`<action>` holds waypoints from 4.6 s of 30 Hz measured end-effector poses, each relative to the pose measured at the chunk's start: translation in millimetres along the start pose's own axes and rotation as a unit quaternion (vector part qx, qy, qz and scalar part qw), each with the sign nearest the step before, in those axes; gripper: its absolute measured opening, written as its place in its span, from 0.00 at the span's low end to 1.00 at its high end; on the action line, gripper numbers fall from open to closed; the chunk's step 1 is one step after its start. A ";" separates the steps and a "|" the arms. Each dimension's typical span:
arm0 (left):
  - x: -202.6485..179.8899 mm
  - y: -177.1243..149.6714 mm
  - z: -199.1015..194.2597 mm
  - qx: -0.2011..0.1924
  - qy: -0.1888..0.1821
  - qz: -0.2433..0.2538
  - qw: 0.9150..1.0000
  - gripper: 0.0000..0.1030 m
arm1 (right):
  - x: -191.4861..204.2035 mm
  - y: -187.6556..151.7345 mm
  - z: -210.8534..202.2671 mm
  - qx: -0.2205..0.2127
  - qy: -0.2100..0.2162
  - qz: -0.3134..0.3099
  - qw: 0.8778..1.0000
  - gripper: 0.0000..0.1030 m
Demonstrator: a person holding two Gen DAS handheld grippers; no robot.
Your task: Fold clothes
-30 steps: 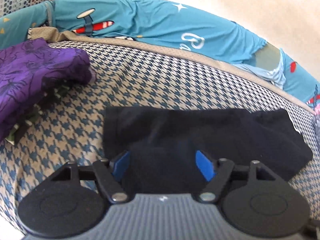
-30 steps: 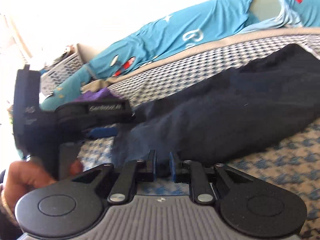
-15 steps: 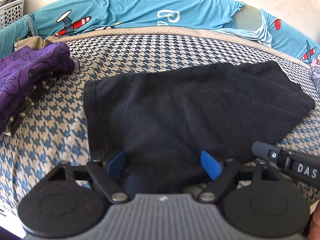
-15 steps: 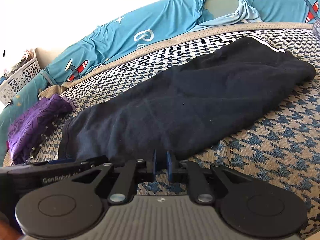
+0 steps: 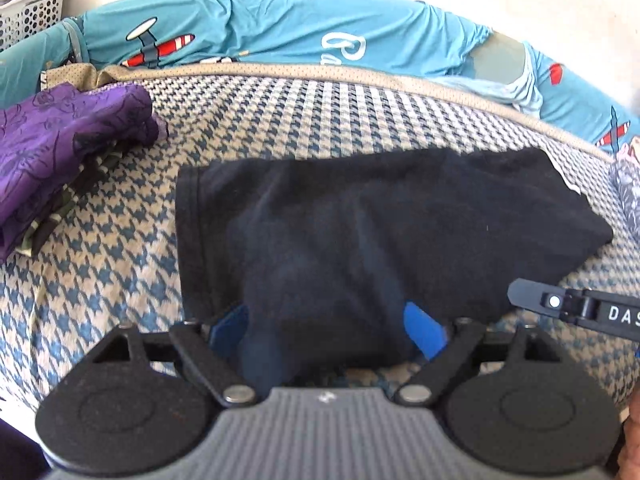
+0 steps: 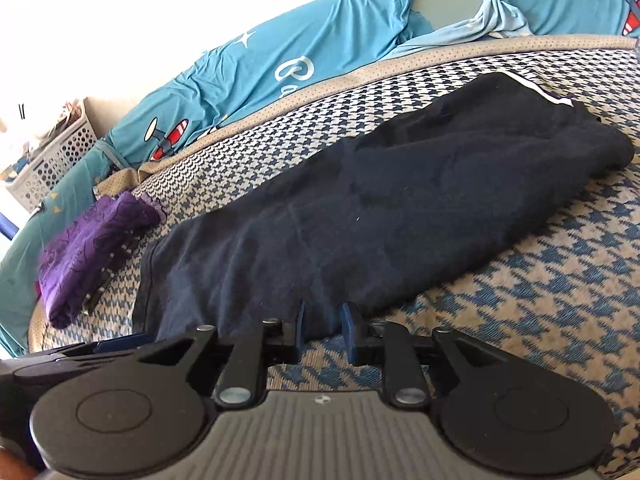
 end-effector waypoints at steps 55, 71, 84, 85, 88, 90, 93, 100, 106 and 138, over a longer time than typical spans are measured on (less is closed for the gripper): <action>-44.9 79.6 106.9 0.069 -0.011 0.028 0.997 1.00 | -165.7 185.0 58.1 -0.081 -0.150 -0.124 0.978 0.53; -28.2 81.9 118.1 0.063 0.042 0.015 0.997 1.00 | -170.5 182.0 72.2 -0.071 -0.145 -0.113 0.980 0.12; 3.7 86.1 119.5 0.060 0.109 -0.009 0.992 1.00 | -192.2 193.1 66.7 -0.095 -0.183 -0.052 0.977 0.22; 7.4 86.2 118.8 0.061 0.113 -0.014 0.992 1.00 | -194.3 195.8 61.1 -0.099 -0.176 -0.036 0.979 0.22; 10.3 87.3 114.8 0.059 0.110 -0.024 0.992 1.00 | -197.5 202.0 40.8 -0.120 -0.170 -0.023 0.978 0.27; 11.4 89.0 111.2 0.056 0.107 -0.027 0.992 1.00 | -199.2 202.0 31.1 -0.117 -0.170 -0.026 0.978 0.27; 11.4 88.8 105.6 0.053 0.100 -0.029 0.993 1.00 | -201.4 195.6 18.4 -0.107 -0.164 -0.028 0.980 0.31; 0.9 80.4 93.9 0.050 0.083 0.000 0.995 1.00 | -210.9 167.4 -3.6 -0.065 -0.152 -0.012 0.986 0.36; -4.5 72.1 88.9 0.054 0.072 0.013 0.996 1.00 | -216.7 147.8 -17.0 -0.036 -0.162 0.014 0.986 0.47; 22.1 -1.1 33.7 0.056 0.087 0.026 0.994 1.00 | -213.4 119.7 -15.0 -0.012 -0.230 -0.049 0.972 0.09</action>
Point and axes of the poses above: each gripper's, at about its wrist camera, not at the fingertips, and z roughly the way its jaws point, x to its left, y to its top, the point moved 10 cm from there along z, roughly the way its jaws point, and after that the axes turned 3 degrees about y, right-handed, at the moved point
